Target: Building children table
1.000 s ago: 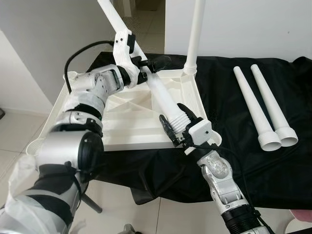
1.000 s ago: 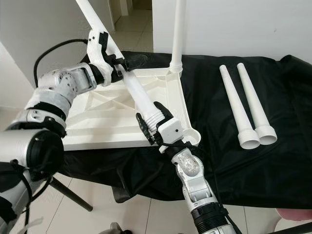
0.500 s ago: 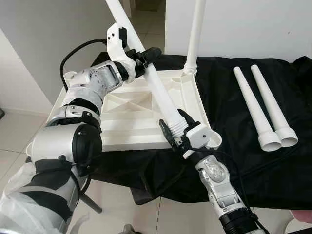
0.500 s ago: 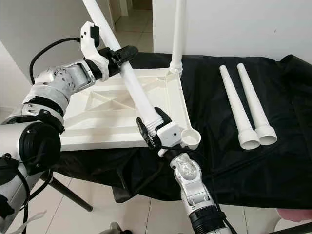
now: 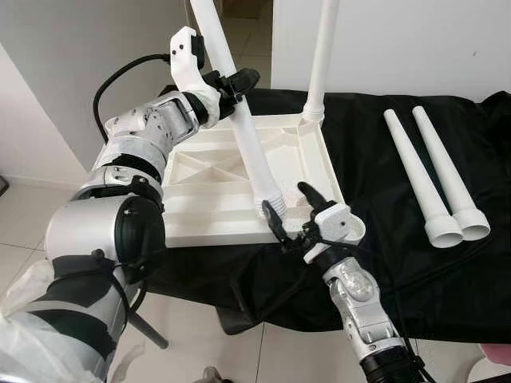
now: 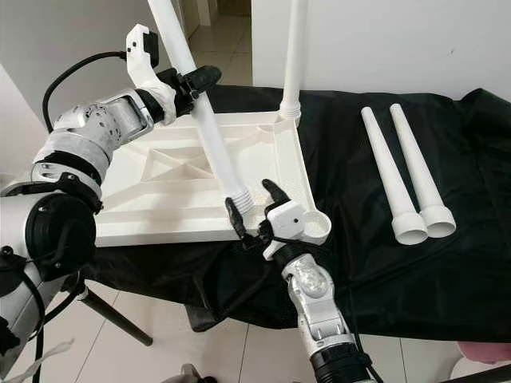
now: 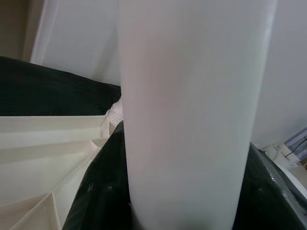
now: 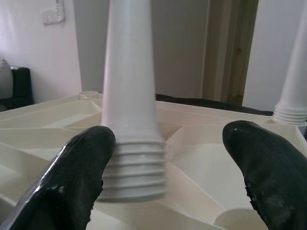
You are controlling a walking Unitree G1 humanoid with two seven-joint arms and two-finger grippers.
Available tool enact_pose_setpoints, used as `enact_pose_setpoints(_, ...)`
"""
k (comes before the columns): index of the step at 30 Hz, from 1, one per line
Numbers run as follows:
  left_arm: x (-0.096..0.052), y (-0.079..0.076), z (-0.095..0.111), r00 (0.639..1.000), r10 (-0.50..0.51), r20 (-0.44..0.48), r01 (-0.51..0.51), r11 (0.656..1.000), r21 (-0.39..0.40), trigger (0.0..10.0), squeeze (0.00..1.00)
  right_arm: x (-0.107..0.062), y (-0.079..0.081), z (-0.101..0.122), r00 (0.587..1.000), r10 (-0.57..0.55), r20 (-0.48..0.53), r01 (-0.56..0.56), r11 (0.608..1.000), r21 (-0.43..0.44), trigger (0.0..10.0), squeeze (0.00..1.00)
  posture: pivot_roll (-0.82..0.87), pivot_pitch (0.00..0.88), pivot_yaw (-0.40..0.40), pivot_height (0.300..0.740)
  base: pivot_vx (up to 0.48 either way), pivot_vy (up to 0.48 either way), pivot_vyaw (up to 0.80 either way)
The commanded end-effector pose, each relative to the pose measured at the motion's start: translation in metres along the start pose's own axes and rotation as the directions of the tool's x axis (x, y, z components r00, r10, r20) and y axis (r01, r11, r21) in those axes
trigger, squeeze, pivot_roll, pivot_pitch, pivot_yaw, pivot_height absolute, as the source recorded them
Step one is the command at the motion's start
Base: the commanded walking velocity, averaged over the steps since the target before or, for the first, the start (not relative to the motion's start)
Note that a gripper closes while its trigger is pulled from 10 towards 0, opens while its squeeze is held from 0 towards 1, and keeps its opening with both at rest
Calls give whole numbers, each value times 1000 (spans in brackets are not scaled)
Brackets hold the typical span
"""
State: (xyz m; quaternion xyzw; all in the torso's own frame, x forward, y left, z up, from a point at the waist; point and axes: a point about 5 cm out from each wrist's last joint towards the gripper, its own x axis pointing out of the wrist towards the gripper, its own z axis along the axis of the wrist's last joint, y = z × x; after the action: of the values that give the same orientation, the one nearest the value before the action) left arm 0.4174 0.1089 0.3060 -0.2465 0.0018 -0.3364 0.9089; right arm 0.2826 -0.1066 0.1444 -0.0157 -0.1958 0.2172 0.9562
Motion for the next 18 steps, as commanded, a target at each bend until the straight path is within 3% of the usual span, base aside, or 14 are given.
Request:
enact_pose_setpoints(1,0,-5,17,998,-23,52,21,999,34,10000,0,-1,-4,-1,999,-37,-8,37,999,20,10000,1000,-92,8,78,740,0,0,0)
enact_pose_setpoints(3,0,-8,22,997,-33,68,29,998,61,10000,0,1,-7,0,998,-66,-15,67,997,42,10000,996,-92,8,78,740,0,0,0)
enact_pose_setpoints(4,0,-11,28,995,-45,91,37,995,92,10000,0,4,-11,-1,993,-104,-56,107,993,52,10000,0,-88,11,73,740,0,0,0)
enact_pose_setpoints(7,1,-18,37,989,-76,127,57,987,147,10000,0,9,-15,-4,979,-144,-145,158,983,89,10000,0,-87,11,71,740,0,0,0)
enact_pose_setpoints(9,1,-20,38,988,-83,130,61,984,168,10000,0,10,-15,-4,979,-136,-150,154,981,116,10000,0,-83,12,68,740,0,0,0)
enact_pose_setpoints(12,2,-25,38,984,-110,142,83,980,182,10000,0,14,-11,4,990,-80,-114,99,979,181,10000,0,-82,11,65,740,0,0,0)
enact_pose_setpoints(18,6,-37,31,982,-135,130,95,956,279,10000,0,22,-10,16,995,-51,-88,67,980,187,10000,0,-77,12,56,740,0,0,0)
